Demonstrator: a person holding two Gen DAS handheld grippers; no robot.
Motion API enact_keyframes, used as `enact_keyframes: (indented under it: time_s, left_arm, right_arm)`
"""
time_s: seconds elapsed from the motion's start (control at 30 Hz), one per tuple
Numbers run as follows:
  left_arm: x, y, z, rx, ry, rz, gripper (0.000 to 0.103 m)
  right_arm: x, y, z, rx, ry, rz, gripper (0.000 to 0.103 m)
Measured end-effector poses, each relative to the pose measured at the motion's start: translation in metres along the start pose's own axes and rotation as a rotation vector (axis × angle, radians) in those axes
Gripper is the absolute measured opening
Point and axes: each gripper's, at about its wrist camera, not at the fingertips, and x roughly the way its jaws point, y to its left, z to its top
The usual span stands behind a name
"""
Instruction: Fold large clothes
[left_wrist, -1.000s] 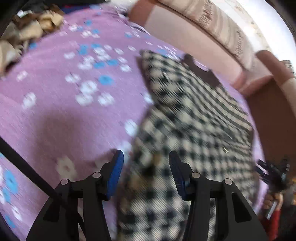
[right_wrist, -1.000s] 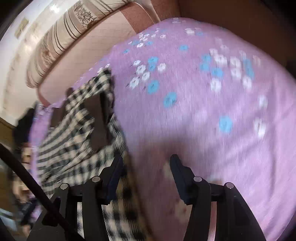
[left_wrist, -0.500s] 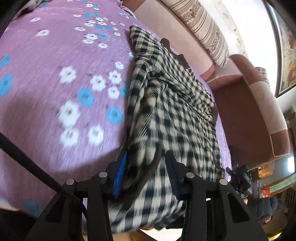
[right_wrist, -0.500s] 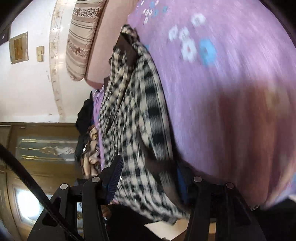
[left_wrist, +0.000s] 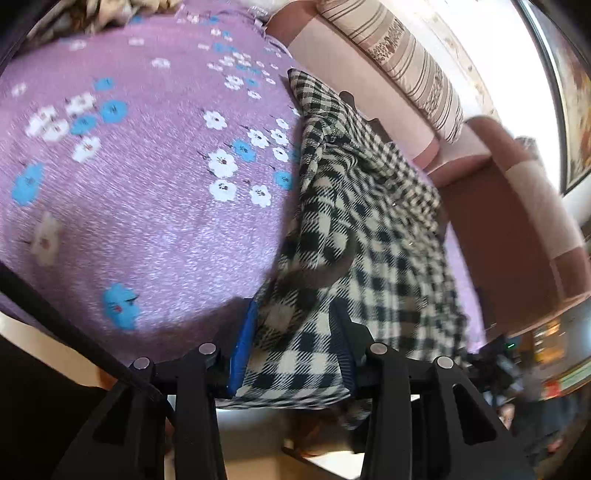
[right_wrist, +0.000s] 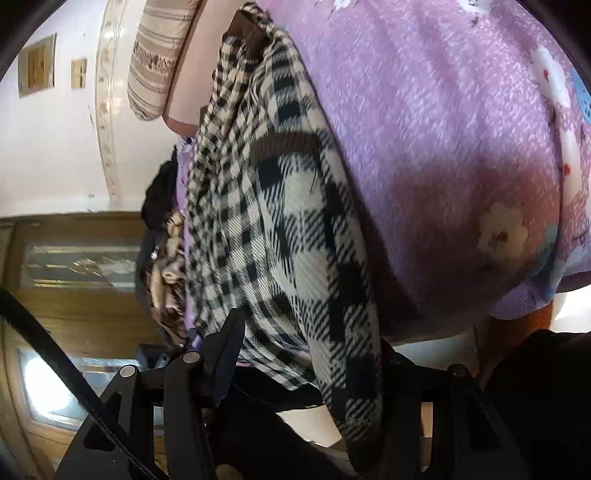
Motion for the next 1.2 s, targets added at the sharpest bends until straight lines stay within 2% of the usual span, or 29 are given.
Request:
enact_keyframes:
  time_s: [0.03,0.07,0.1,0.23,0.37,0.5,0.57,0.63,0.67,0.7,0.73,0.77,0.8,0.93,0.97,1.07,1.1,1.2]
  left_arm:
    - [-0.002,-0.002,-0.003,0.023,-0.006,0.027,0.043]
    - [-0.002,-0.005,-0.007,0.050,-0.011,0.076,0.058]
    - [-0.002,-0.005,-0.009,0.071,-0.011,0.104,0.066]
    - [0.004,-0.018,-0.017,0.164,-0.009,0.170,0.073]
    - [0.013,-0.028,-0.025,0.245,-0.003,0.213,0.085]
    - [0.021,-0.036,-0.034,0.307,0.037,0.243,0.096]
    - [0.024,-0.037,-0.036,0.303,0.065,0.244,0.096]
    - [0.025,-0.034,-0.036,0.255,0.102,0.204,0.095]
    - [0.023,-0.030,-0.037,0.229,0.110,0.193,0.082]
    - [0.021,-0.026,-0.038,0.203,0.110,0.205,0.060]
    - [0.018,-0.019,-0.039,0.170,0.109,0.222,0.051]
    - [0.016,-0.013,-0.039,0.137,0.112,0.208,0.042]
    - [0.014,-0.006,-0.039,0.102,0.117,0.183,0.038]
    - [0.014,0.011,-0.038,0.001,0.142,0.100,0.037]
    - [0.016,0.012,-0.039,-0.009,0.157,0.093,0.039]
    - [0.033,0.021,-0.044,-0.066,0.242,0.102,0.066]
    - [0.037,0.024,-0.045,-0.089,0.265,0.104,0.070]
    - [0.044,0.031,-0.045,-0.139,0.302,0.081,0.070]
  right_arm:
    - [0.002,0.001,-0.002,-0.009,0.003,-0.014,0.058]
    - [0.003,0.002,-0.003,-0.013,0.004,-0.023,0.059]
    - [0.004,0.003,-0.004,-0.018,0.007,-0.033,0.060]
    - [0.010,0.003,-0.007,-0.027,0.011,-0.057,0.060]
    - [0.016,0.007,-0.010,-0.054,0.012,-0.083,0.061]
    - [0.024,0.018,-0.014,-0.094,0.017,-0.119,0.062]
    - [0.028,0.019,-0.015,-0.103,0.021,-0.129,0.062]
    - [0.030,0.020,-0.018,-0.111,0.031,-0.137,0.062]
    - [0.031,0.020,-0.019,-0.114,0.035,-0.138,0.062]
    - [0.032,0.020,-0.020,-0.119,0.039,-0.138,0.062]
    - [0.033,0.021,-0.021,-0.122,0.042,-0.137,0.062]
    - [0.034,0.020,-0.022,-0.123,0.045,-0.138,0.062]
    - [0.036,0.021,-0.022,-0.121,0.046,-0.138,0.062]
    - [0.040,0.022,-0.021,-0.119,0.051,-0.138,0.062]
    - [0.042,0.023,-0.021,-0.125,0.056,-0.140,0.062]
    - [0.046,0.027,-0.023,-0.146,0.068,-0.155,0.062]
    - [0.048,0.029,-0.024,-0.154,0.072,-0.160,0.062]
    - [0.050,0.030,-0.026,-0.172,0.079,-0.173,0.062]
